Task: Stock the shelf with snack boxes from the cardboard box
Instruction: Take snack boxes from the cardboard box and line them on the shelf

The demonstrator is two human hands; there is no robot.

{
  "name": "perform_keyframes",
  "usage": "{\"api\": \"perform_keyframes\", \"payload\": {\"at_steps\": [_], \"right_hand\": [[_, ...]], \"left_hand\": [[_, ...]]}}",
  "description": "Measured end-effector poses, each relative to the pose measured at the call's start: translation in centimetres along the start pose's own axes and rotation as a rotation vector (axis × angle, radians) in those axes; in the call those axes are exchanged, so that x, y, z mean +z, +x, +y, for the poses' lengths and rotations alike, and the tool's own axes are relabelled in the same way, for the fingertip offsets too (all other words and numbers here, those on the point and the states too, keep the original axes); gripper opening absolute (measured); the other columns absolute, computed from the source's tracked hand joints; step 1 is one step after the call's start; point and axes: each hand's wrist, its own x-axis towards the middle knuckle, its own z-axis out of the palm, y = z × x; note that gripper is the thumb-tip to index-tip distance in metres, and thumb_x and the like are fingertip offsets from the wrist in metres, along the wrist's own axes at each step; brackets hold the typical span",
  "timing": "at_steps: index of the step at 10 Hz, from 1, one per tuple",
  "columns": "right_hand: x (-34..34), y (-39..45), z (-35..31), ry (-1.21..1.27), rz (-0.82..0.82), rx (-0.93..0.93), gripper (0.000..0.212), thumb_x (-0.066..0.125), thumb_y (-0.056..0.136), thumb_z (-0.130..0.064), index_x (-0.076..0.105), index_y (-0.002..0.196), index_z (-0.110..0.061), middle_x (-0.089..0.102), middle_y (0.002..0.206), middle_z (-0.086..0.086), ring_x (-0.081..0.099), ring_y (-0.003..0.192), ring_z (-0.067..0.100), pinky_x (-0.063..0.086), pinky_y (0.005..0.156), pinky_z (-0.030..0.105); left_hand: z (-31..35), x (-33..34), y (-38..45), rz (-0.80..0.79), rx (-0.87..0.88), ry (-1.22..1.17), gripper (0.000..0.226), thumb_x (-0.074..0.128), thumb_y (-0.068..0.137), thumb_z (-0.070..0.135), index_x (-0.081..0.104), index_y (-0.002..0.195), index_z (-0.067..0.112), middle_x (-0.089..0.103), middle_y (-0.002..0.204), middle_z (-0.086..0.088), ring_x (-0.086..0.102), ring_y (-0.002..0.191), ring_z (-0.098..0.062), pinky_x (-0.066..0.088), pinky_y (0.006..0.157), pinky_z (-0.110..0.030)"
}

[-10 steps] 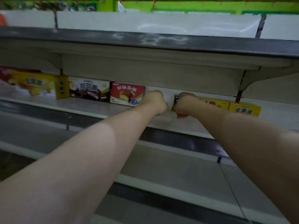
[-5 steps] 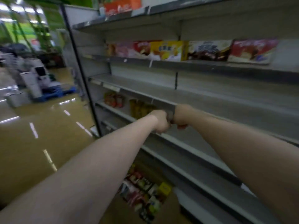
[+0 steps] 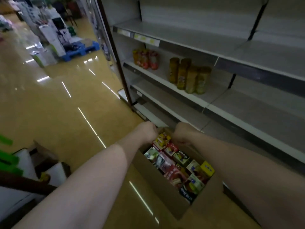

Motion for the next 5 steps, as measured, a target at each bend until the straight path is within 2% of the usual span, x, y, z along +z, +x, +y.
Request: {"api": "perform_keyframes", "payload": {"at_steps": [1,2,3,4,5], "right_hand": [[0.7,3.9,-0.7,0.027,-0.002,0.040,0.025,0.052,0.087,-0.019,0.046,0.063,-0.014,0.051,0.065,0.004,0.050,0.055,0.016,0.036,0.044,0.023],[1.6,6.4,-0.5,0.098,-0.008,0.118,0.024,0.053,0.090,-0.023,0.050,0.069,-0.012,0.051,0.066,0.003,0.050,0.056,0.013,0.037,0.047,0.023],[3.5,9.4,0.4,0.191,-0.008,0.260,0.028,0.055,0.090,-0.017,0.042,0.064,-0.018,0.043,0.066,0.000,0.045,0.060,0.015,0.037,0.054,0.024],[5.6,11.9,0.4,0.244,-0.002,0.372,0.033,0.056,0.091,-0.014,0.038,0.063,-0.018,0.046,0.070,0.002,0.053,0.068,0.018,0.037,0.056,0.024],[8.4,14.0,-0.2,0.314,0.016,0.493,0.027,0.053,0.092,-0.011,0.043,0.067,-0.012,0.047,0.073,0.004,0.053,0.074,0.020,0.036,0.055,0.023]], "left_hand": [[-1.7,-0.5,4.7,-0.075,-0.072,-0.027,0.024,0.048,0.095,0.017,0.064,0.107,0.004,0.069,0.101,-0.012,0.069,0.087,-0.025,0.057,0.070,-0.035],[-3.4,-0.7,8.5,-0.154,-0.122,-0.075,0.027,0.048,0.096,0.021,0.058,0.114,0.003,0.067,0.105,-0.012,0.069,0.090,-0.025,0.058,0.074,-0.036],[-4.9,-0.9,12.5,-0.213,-0.091,-0.077,0.030,0.047,0.097,0.018,0.052,0.124,0.005,0.063,0.113,-0.011,0.067,0.093,-0.025,0.056,0.074,-0.036],[-6.1,-0.7,16.7,-0.250,0.071,0.000,0.018,0.049,0.095,0.014,0.058,0.110,0.009,0.063,0.107,-0.009,0.058,0.075,-0.015,0.048,0.062,-0.024],[-6.8,-0.1,20.8,-0.278,0.177,0.139,0.011,0.052,0.094,0.016,0.057,0.086,0.010,0.059,0.080,-0.003,0.052,0.061,-0.010,0.042,0.052,-0.017]]}}
